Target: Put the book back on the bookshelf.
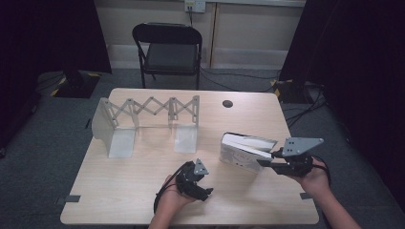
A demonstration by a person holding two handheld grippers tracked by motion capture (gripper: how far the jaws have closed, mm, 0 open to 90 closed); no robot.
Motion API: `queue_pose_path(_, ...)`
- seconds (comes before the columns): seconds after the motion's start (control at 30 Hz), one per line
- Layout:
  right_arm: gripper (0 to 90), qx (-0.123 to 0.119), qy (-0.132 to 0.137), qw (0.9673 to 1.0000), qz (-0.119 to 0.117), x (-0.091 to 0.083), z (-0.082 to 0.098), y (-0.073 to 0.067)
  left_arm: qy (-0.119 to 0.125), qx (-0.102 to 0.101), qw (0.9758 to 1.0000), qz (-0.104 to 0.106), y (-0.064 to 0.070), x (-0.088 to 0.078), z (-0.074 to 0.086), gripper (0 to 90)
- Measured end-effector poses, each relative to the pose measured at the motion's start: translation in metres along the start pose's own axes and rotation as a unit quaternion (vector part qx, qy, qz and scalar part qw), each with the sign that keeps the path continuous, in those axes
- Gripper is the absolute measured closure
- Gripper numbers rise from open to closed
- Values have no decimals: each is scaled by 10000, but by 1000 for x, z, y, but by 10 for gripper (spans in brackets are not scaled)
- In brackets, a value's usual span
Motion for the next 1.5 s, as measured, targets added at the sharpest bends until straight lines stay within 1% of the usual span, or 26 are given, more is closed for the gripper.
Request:
queue_pose_path(0.03, 745, 62, 67, 9999, -59, -1, 0, 1, 28, -10, 10000, -32, 0, 0, 1, 215)
queue_pose_path(0.1, 746, 86, 97, 9999, -96, -1, 0, 1, 24, -34, 10000, -35, 0, 0, 2, 215)
queue_pose_path(0.17, 749, 142, 139, 9997, -169, -3, 1, 2, 8, 21, 10000, -77, -1, 1, 3, 212)
queue_pose_path(0.23, 755, 214, 215, 9992, -277, -5, 1, 3, -32, 28, 9999, -120, -1, 2, 6, 212)
queue_pose_path(0.27, 755, 214, 215, 9992, -277, -5, 1, 3, -32, 28, 9999, -120, -1, 2, 6, 212)
queue_pose_path(0.3, 760, 274, 291, 9985, -382, -6, 1, 4, -17, 55, 9998, -174, -2, 1, 8, 212)
queue_pose_path(0.33, 760, 274, 291, 9985, -382, -6, 1, 4, -17, 55, 9998, -174, -2, 1, 8, 212)
queue_pose_path(0.37, 762, 343, 351, 9977, -474, -7, 2, 5, 3, 53, 9998, -195, -2, 2, 9, 211)
queue_pose_path(0.4, 762, 343, 351, 9977, -474, -7, 2, 5, 3, 53, 9998, -195, -2, 2, 9, 209)
queue_pose_path(0.43, 762, 379, 379, 9971, -541, -7, 3, 5, 35, 100, 9996, -256, -2, 2, 11, 210)
queue_pose_path(0.53, 762, 354, 370, 9969, -591, -7, 3, 4, 36, 120, 9996, -249, -2, 3, 12, 212)
queue_pose_path(0.57, 762, 339, 351, 9968, -626, -7, 3, 3, -1, 174, 9994, -312, -2, 3, 13, 207)
queue_pose_path(0.6, 762, 339, 351, 9968, -626, -7, 3, 3, -1, 174, 9994, -312, -2, 3, 13, 205)
queue_pose_path(0.63, 762, 351, 357, 9965, -669, -8, 3, 3, 27, 130, 9994, -319, -2, 4, 14, 205)
queue_pose_path(0.77, 761, 363, 365, 9962, -696, -8, 4, 3, -8, 140, 9996, -254, -1, 6, 16, 188)
queue_pose_path(0.93, 761, 399, 381, 9959, -716, -8, 4, 5, 11, 57, 9997, -218, -3, 7, 18, 168)
queue_pose_path(0.97, 761, 402, 374, 9959, -717, -8, 4, 5, 37, 61, 9997, -253, -3, 7, 18, 162)
queue_pose_path(1.03, 761, 405, 374, 9958, -728, -8, 4, 6, 93, 79, 9996, -238, -3, 7, 19, 150)
queue_pose_path(1.07, 761, 408, 375, 9958, -730, -8, 4, 6, 74, 99, 9996, -263, -3, 7, 19, 141)
queue_pose_path(1.1, 761, 424, 381, 9957, -733, -8, 4, 7, 121, 55, 9995, -278, -3, 9, 20, 95)
queue_pose_path(1.13, 761, 424, 381, 9957, -733, -8, 4, 7, 83, 73, 9994, -320, -4, 9, 20, 95)
queue_pose_path(1.17, 761, 429, 380, 9957, -730, -8, 4, 7, 109, -6, 9993, -352, -4, 10, 20, 75)
queue_pose_path(1.2, 761, 458, 382, 9955, -732, -8, 4, 8, 184, -88, 9994, -281, -6, 12, 23, 51)
queue_pose_path(1.23, 761, 471, 380, 9955, -726, -9, 4, 9, 212, -177, 9993, -253, -6, 12, 24, 47)
queue_pose_path(1.33, 762, 496, 354, 9954, -735, -9, 4, 9, 267, -217, 9990, -293, -7, 14, 27, 0)
queue_pose_path(1.5, 762, 544, 328, 9952, -743, -9, 3, 10, 253, -240, 9989, -327, -6, 14, 27, 0)
Point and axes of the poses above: each handheld gripper's, and its own axes: x roughly forward along the jaws, z roughly out of its underside, y roughly to its right, the point moved 1 cm from there along x, roughly forward along the jaws, and after that the axes turned 14 degrees about -z, right-handed, at the moved point
